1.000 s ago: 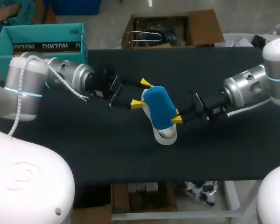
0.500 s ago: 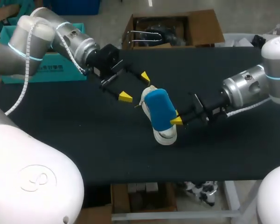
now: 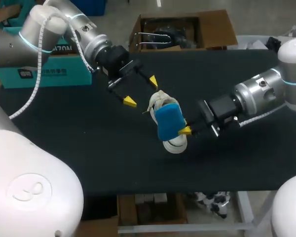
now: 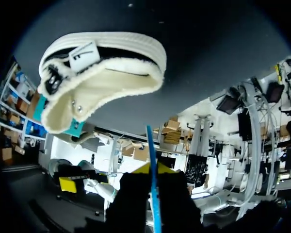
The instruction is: Open the shoe tongue, take the insole out of the shoe, put the insole back into the shoe, and pack the shoe into the shoebox
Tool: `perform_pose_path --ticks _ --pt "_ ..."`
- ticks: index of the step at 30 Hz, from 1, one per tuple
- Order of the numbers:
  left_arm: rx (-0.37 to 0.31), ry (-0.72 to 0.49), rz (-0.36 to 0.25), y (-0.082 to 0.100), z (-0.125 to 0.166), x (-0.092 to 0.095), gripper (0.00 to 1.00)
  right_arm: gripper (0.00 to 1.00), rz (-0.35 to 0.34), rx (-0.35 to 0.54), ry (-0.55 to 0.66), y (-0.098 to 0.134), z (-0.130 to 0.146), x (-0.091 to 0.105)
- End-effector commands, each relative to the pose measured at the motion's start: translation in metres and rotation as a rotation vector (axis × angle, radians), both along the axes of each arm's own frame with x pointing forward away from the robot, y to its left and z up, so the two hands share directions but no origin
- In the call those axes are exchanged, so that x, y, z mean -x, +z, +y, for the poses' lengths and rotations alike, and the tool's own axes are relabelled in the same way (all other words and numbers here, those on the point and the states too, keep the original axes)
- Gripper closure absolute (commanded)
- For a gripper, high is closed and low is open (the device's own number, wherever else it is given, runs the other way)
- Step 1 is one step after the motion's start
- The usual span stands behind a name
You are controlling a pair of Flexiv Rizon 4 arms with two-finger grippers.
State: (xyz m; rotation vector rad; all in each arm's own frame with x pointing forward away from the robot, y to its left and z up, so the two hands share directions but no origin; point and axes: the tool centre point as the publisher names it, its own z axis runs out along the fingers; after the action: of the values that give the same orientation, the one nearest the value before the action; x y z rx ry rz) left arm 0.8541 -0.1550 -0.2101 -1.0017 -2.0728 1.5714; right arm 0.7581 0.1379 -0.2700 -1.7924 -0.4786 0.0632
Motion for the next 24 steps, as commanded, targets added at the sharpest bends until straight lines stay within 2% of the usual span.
perform_pose_path --ticks 1,9,13,16,24 --pt "-0.046 -0.223 0.051 -0.007 -0.002 -0.01 0.0 1.0 -0.016 -0.003 -0.011 0.002 -0.005 0.012" --pt "-0.071 -0.295 0.037 -0.012 -0.001 -0.012 0.0 1.0 -0.045 -0.027 0.037 -0.001 -0.007 0.023" --pt "-0.071 -0.296 0.031 -0.013 0.001 -0.014 0.0 1.0 -0.043 -0.035 0.05 -0.002 -0.009 0.026" --pt "-0.09 -0.354 0.032 -0.015 0.003 -0.012 0.0 1.0 -0.035 -0.061 0.092 -0.004 -0.009 0.028" --pt "-0.09 -0.354 0.032 -0.015 0.003 -0.012 0.0 1.0 -0.035 -0.062 0.1 -0.005 -0.009 0.029"
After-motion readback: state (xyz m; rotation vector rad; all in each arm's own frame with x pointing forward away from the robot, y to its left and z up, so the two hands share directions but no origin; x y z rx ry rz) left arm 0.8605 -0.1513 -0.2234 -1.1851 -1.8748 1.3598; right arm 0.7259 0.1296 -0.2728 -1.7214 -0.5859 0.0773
